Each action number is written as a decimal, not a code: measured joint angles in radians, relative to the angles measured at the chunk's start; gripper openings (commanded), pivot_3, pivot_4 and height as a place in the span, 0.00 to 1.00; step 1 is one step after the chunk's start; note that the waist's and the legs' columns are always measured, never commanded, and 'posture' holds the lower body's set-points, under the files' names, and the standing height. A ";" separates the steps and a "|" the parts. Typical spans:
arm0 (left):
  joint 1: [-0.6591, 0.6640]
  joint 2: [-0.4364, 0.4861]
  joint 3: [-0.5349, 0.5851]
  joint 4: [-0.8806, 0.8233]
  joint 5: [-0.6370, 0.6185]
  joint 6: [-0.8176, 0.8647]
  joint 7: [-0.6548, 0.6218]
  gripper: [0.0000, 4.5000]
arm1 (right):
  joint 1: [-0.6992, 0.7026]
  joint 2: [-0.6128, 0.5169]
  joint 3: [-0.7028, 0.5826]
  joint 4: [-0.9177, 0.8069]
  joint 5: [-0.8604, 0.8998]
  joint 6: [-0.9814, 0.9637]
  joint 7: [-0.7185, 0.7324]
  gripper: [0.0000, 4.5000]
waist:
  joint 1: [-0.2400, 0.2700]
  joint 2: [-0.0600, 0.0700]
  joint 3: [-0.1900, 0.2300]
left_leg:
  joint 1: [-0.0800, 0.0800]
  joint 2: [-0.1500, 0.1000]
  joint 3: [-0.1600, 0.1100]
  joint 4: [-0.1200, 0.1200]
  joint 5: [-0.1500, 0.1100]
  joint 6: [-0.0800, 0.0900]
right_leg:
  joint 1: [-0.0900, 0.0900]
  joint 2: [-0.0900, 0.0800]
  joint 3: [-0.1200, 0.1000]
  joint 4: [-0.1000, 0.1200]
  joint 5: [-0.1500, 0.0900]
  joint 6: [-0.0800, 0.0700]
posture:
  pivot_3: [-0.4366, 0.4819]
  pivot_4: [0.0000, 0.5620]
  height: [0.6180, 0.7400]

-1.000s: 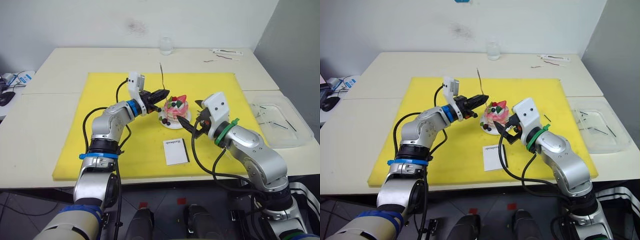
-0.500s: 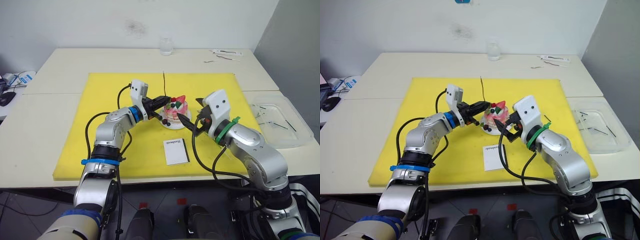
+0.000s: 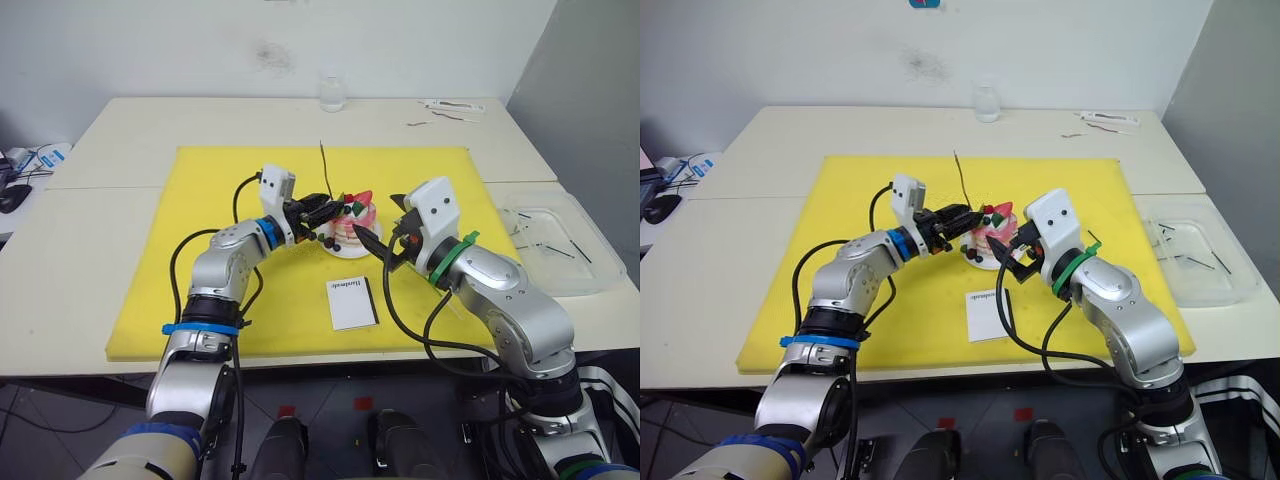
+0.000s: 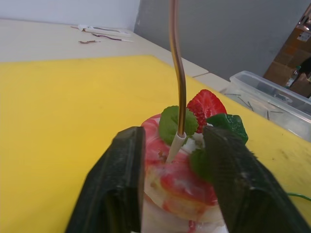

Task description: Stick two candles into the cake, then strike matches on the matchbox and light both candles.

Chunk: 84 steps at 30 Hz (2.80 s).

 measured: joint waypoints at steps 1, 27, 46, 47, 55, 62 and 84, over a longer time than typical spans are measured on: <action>0.000 0.004 0.002 -0.012 -0.001 0.003 0.000 0.80 | 0.000 0.000 0.000 0.000 0.000 0.000 0.000 1.00 | 0.000 0.000 0.000 | 0.000 0.000 0.000 0.000 0.000 0.000 | 0.000 0.000 0.000 0.000 0.000 0.000 | 0.48 0.27 1.00; 0.279 0.341 -0.212 -0.650 -0.009 0.034 -0.337 1.00 | 0.454 -0.345 -0.277 -0.107 0.137 0.007 0.267 1.00 | 0.004 0.000 0.000 | 0.003 0.001 0.002 0.000 0.000 0.000 | 0.004 -0.001 0.001 -0.002 -0.004 -0.006 | 0.48 0.27 1.00; 0.277 0.271 -0.267 -0.650 0.015 -0.003 -0.337 1.00 | 0.593 -0.344 -0.271 -0.048 0.081 -0.101 0.272 0.57 | 0.000 0.000 0.000 | 0.004 0.001 0.002 0.000 0.000 0.000 | 0.004 0.001 0.002 -0.002 -0.004 -0.006 | 0.48 0.27 1.00; 0.277 0.270 -0.267 -0.650 0.015 -0.003 -0.337 1.00 | 0.593 -0.344 -0.269 -0.048 0.080 -0.099 0.269 0.57 | 0.000 0.000 0.000 | 0.004 0.001 0.002 0.000 0.000 0.000 | 0.004 0.001 0.002 -0.002 -0.004 -0.006 | 0.48 0.27 1.00; 0.275 0.269 -0.267 -0.650 0.015 -0.001 -0.333 1.00 | 0.595 -0.360 -0.267 -0.064 0.086 -0.051 0.266 0.05 | 0.002 0.000 0.000 | 0.004 0.001 0.002 0.000 0.000 0.000 | 0.004 0.000 0.002 -0.002 -0.004 -0.006 | 0.48 0.27 1.00; 0.275 0.250 -0.267 -0.648 0.012 0.004 -0.327 1.00 | 0.596 -0.360 -0.269 -0.074 0.085 -0.030 0.258 0.01 | 0.002 0.000 0.000 | 0.004 0.001 0.002 0.000 0.000 0.000 | 0.004 0.000 0.002 -0.002 -0.004 -0.006 | 0.48 0.27 1.00; 0.276 0.184 -0.305 -0.649 -0.038 0.059 -0.348 1.00 | 0.706 -0.643 -0.513 0.121 0.080 -0.148 0.508 0.01 | 0.002 0.000 0.000 | 0.004 0.001 0.002 0.001 0.000 0.000 | 0.005 0.000 0.002 -0.002 -0.004 -0.006 | 0.48 0.27 1.00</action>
